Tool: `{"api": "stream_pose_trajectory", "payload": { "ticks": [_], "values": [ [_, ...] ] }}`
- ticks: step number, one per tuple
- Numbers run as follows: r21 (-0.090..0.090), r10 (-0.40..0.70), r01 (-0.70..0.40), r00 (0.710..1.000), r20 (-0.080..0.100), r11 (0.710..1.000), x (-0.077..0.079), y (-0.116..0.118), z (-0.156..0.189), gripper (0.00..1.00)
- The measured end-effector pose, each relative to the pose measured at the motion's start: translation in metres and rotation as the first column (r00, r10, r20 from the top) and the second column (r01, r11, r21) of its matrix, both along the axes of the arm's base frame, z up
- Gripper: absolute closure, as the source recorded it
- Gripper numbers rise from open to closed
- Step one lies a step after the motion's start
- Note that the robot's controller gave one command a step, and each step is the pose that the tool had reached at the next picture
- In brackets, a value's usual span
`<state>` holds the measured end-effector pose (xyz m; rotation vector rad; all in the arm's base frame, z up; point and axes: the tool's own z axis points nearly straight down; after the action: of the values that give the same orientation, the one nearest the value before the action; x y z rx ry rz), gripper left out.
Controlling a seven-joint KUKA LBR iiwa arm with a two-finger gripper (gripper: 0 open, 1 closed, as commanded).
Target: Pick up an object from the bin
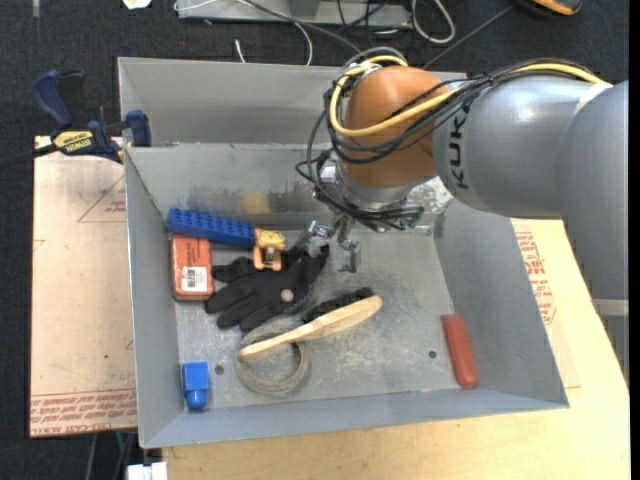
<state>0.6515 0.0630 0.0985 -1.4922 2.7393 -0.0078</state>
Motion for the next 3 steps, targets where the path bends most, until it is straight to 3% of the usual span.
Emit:
{"api": "stream_pose_trajectory", "payload": {
  "ticks": [1, 3],
  "values": [
    [0.001, -0.002, 0.002, 1.000, 0.000, 1.000, 0.000, 0.001, 0.036, 1.00],
    [0.003, -0.005, 0.005, 1.000, 0.005, 1.000, 0.001, 0.002, 0.070, 1.00]
  ]
}}
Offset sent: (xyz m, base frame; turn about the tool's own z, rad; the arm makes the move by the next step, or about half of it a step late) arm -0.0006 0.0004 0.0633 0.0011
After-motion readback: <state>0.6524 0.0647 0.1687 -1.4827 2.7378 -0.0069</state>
